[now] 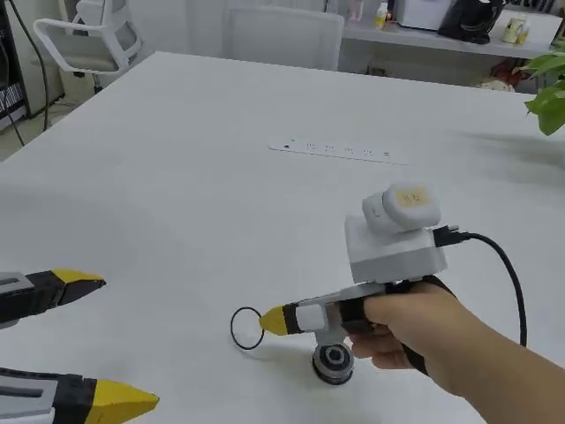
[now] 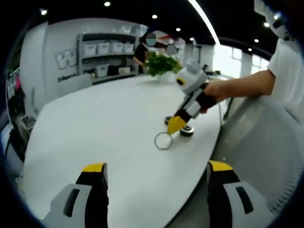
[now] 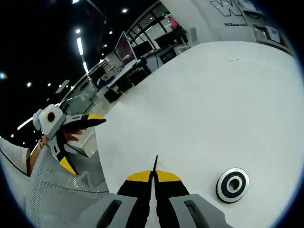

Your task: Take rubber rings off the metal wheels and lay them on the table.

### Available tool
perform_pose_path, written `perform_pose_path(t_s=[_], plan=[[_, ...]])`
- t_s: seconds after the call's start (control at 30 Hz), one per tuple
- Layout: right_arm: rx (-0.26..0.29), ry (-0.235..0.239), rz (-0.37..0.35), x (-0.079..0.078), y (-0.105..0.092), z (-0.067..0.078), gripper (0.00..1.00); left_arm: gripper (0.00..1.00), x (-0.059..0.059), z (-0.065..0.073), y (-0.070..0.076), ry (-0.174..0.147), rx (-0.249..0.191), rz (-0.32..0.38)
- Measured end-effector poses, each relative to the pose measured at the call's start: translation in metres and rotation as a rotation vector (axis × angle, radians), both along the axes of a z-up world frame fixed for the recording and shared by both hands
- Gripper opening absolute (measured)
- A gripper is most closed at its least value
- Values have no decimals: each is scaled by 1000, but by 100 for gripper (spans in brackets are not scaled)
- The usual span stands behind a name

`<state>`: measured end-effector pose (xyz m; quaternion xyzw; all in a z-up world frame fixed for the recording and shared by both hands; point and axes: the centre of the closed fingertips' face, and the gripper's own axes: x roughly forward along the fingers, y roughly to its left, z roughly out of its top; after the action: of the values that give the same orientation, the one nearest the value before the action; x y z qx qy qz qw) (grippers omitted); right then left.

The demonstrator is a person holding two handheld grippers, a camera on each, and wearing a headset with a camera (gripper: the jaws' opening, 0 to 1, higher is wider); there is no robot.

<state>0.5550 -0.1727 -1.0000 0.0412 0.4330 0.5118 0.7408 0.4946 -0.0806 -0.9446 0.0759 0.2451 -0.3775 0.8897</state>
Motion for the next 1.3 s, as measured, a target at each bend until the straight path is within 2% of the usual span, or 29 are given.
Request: perform_pose_path(t_s=[0.17, 0.4, 0.7, 0.9, 1.13, 1.3], plan=[[-45, -9, 19, -2, -3, -9, 2, 87, 0, 0, 1, -1, 1, 1], [-61, -21, 22, -1, -6, -10, 4, 87, 0, -2, 2, 0, 5, -2], [-43, -43, -28, 10, -16, 2, 6, 87, -1, -3, 0, 2, 7, -18], [-3, -54, -80, 19, -24, 17, 6, 87, -2, -3, -2, 6, 8, -26], [-22, -84, -93, 23, -33, 20, 6, 87, -3, -4, -4, 8, 12, -42], [-17, -120, -90, 26, -39, 30, 6, 87, -4, -1, -7, 3, -11, -47]])
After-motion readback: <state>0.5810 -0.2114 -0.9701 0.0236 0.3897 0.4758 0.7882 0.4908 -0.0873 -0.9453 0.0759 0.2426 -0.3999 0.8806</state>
